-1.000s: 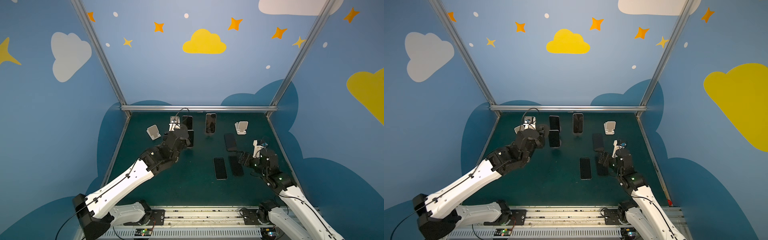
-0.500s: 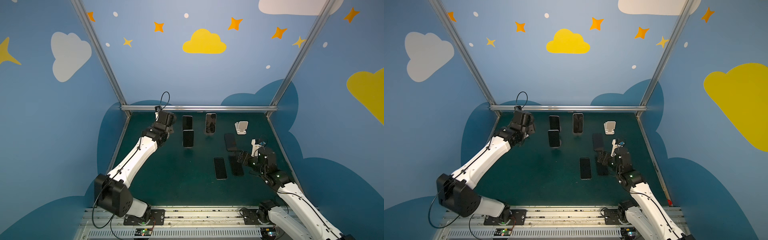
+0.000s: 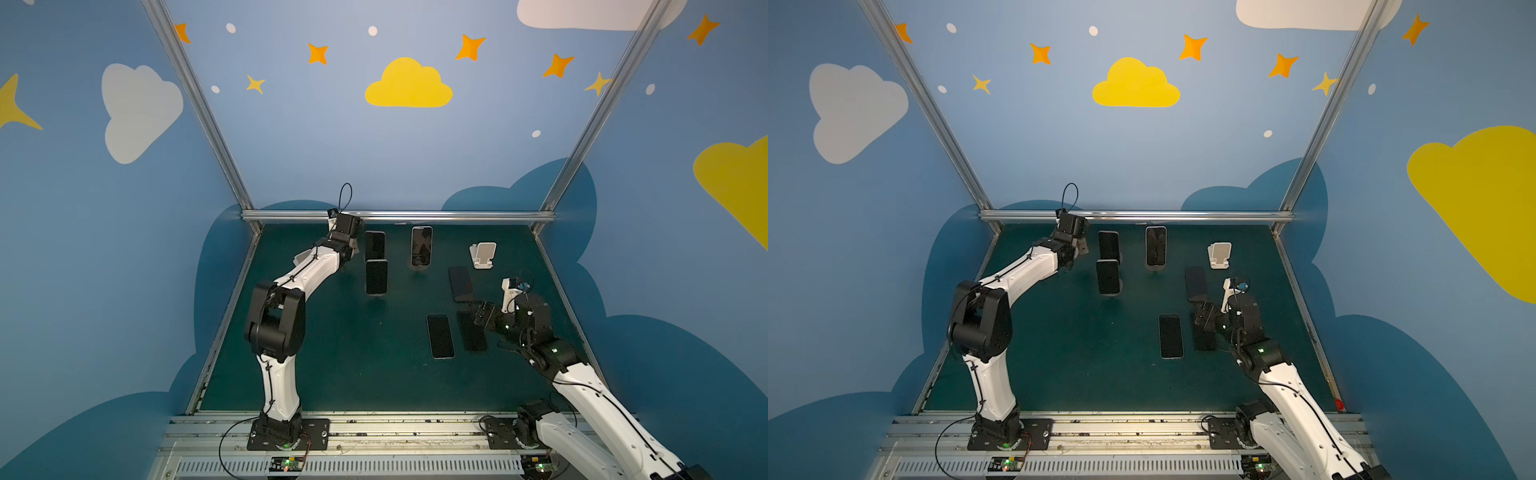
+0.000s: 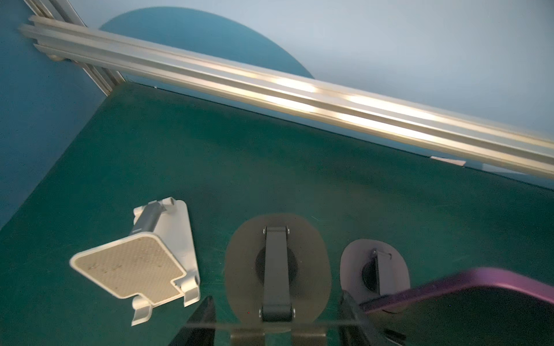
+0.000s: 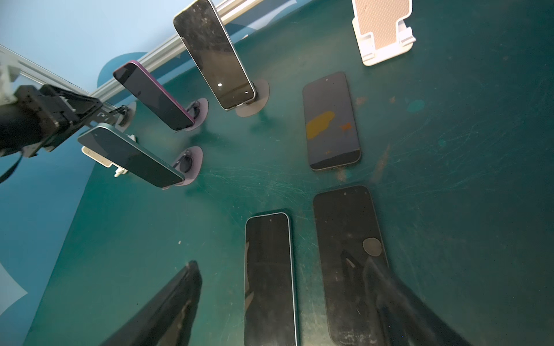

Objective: Remove the phone from the phone stand

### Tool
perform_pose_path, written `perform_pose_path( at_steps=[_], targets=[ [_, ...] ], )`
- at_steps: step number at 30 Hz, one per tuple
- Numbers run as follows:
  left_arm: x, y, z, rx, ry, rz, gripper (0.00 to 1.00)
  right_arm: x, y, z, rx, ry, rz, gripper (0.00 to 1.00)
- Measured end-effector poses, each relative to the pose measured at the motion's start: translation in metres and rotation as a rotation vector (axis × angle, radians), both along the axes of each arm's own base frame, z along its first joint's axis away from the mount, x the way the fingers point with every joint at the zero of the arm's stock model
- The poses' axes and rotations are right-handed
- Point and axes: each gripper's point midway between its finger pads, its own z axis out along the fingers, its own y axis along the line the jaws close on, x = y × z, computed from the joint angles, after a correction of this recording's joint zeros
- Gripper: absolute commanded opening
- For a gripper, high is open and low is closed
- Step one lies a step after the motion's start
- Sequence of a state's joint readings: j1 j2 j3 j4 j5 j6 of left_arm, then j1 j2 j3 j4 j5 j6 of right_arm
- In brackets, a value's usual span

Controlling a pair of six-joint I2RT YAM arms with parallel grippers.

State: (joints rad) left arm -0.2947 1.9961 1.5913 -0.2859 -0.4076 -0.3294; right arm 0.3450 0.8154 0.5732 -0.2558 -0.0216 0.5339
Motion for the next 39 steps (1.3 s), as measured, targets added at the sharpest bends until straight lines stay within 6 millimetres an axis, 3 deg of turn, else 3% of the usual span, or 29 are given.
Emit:
perform_pose_path(
  at_steps=[5,14,20,27,30,32,36,39],
  targets=[
    [0.007,0.004,-0.034,0.029,0.05,0.02,0.45,0.001,-0.001,-0.002,-0.006,0.007,-0.002,0.85],
    [0.015,0.018,-0.071,0.048,0.103,0.057,0.53,0.002,-0.001,-0.005,-0.018,0.012,0.004,0.85],
    [0.017,0.021,-0.07,0.038,0.101,0.07,0.79,0.006,0.004,0.008,-0.005,0.002,0.021,0.85],
    [0.01,0.023,-0.068,0.024,0.146,0.064,0.95,0.006,0.011,0.036,0.019,-0.026,0.053,0.86],
    [0.003,0.021,-0.045,-0.003,0.14,0.046,0.98,0.004,0.011,0.051,0.03,-0.048,0.062,0.87],
    [-0.001,0.019,-0.017,-0.033,0.107,0.033,1.0,0.0,0.011,0.056,0.035,-0.056,0.067,0.87],
    [-0.015,0.012,0.068,-0.131,-0.036,-0.008,1.0,-0.008,0.01,0.06,0.046,-0.057,0.075,0.87],
    [-0.037,0.006,0.132,-0.228,-0.173,-0.057,1.0,-0.012,0.011,0.061,0.058,-0.05,0.08,0.87]
  ],
)
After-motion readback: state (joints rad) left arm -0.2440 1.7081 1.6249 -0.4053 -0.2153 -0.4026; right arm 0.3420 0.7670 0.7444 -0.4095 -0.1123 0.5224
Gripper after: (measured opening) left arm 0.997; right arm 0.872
